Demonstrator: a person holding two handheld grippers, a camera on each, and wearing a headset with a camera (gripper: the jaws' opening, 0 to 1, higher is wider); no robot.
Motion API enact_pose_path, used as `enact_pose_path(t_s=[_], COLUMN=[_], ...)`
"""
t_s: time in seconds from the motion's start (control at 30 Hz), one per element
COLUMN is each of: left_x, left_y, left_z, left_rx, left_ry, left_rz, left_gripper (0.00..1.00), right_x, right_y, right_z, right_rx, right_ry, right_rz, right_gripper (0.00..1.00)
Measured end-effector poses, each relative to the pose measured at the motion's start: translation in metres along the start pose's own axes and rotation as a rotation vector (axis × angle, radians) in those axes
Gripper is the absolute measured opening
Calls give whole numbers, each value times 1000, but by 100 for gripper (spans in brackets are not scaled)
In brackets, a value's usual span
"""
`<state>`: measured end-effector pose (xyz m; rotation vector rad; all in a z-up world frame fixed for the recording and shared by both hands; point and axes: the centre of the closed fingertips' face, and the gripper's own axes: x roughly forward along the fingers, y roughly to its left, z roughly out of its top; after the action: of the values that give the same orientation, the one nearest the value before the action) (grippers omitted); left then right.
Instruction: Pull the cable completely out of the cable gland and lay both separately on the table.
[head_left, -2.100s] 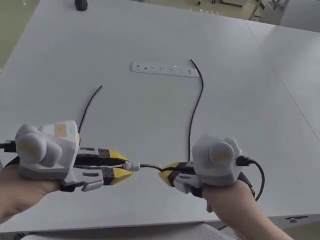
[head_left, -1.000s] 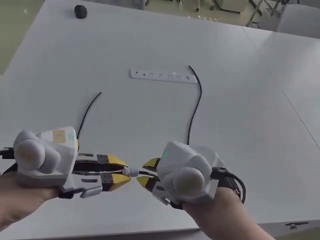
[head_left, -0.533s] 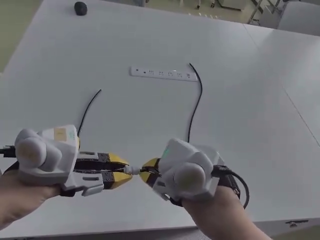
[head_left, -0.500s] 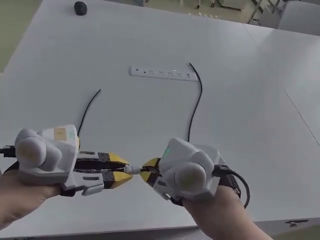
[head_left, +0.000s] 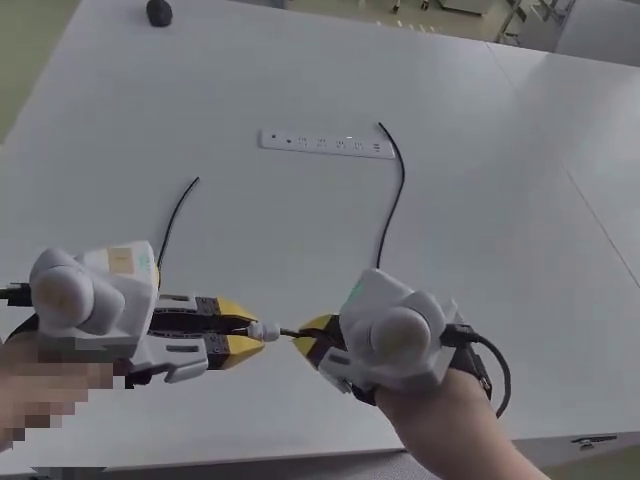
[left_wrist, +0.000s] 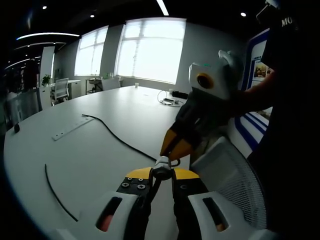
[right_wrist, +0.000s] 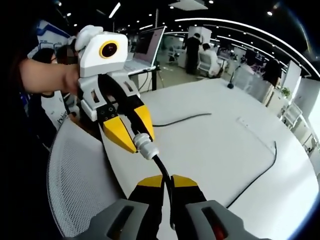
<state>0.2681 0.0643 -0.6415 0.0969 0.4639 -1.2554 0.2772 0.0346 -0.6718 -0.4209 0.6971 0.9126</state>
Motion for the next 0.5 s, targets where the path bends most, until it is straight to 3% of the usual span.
enact_pose_path(t_s=[0.23, 0.5], left_x=[-2, -1], left_y=[1, -3], left_z=[0, -2], left_rx=[-2, -2], left_ry=[-4, -1], left_rz=[5, -1], left_gripper=[15, 15], right_x=[1, 2], right_y=[-10, -18], right_z=[-14, -39], right_rx=[62, 191], right_ry=[26, 54], right_rz=[-22, -37], right_gripper=[0, 0])
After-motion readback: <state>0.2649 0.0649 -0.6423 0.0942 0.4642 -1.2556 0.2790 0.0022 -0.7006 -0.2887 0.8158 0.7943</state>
